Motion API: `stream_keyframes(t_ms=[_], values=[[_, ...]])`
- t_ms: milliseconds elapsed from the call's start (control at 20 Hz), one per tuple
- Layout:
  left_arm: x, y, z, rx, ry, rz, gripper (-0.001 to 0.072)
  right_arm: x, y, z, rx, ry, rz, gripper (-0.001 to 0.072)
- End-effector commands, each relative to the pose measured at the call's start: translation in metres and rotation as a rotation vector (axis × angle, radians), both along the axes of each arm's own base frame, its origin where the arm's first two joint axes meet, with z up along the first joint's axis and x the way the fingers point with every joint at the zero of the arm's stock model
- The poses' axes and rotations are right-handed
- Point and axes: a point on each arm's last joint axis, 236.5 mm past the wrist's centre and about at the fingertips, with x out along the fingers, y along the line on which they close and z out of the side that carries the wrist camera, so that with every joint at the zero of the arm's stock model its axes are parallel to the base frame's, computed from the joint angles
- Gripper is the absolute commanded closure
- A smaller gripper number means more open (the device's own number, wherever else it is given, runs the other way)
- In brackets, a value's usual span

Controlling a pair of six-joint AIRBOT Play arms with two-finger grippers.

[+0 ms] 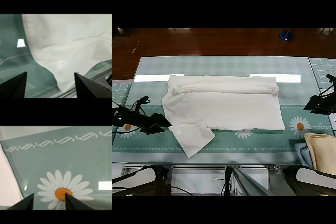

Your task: Fold the shirts.

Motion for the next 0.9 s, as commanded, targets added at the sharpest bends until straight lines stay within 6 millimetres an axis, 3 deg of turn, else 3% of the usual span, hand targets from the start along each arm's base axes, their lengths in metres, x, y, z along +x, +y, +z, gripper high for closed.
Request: stream_keyframes(t_ms=[0, 150, 200, 250, 300, 350, 600, 750, 850], values=[[0.001, -0.020, -0.006, -0.030, 0.009, -0.044, -0.0008, -0.006, 0.005, 0.001, 0.022, 0.026, 0.005, 0.0250], [-0.002, -0.034, -0.016, -0.027, 0.048, -0.078, -0.0002, -0.011, 0.008, 0.002, 0.034, 0.045, 0.010, 0.0250], [-0.004, -0.039, -0.020, -0.025, 0.065, -0.087, 0.0068, -0.012, 0.008, 0.002, 0.038, 0.051, 0.008, 0.0251], [-0.005, -0.045, -0.022, -0.032, 0.074, -0.101, 0.0238, -0.013, 0.009, 0.002, 0.040, 0.056, 0.004, 0.0251], [-0.006, -0.050, -0.024, -0.039, 0.083, -0.113, 0.0508, -0.014, 0.010, 0.002, 0.042, 0.060, 0.002, 0.0252], [-0.008, -0.052, -0.026, -0.043, 0.091, -0.119, 0.0657, -0.015, 0.010, 0.002, 0.045, 0.065, 0.001, 0.0253], [-0.008, -0.048, -0.025, -0.049, 0.098, -0.103, 0.0679, -0.032, -0.001, 0.000, 0.002, 0.128, 0.018, 0.0251], [-0.006, -0.044, -0.024, -0.051, 0.095, -0.083, 0.0680, -0.039, 0.028, -0.003, 0.190, 0.110, -0.008, 0.0131], [-0.005, -0.041, -0.023, -0.051, 0.089, -0.076, 0.0680, -0.056, 0.049, -0.011, 0.313, 0.144, -0.042, 0.0131]])
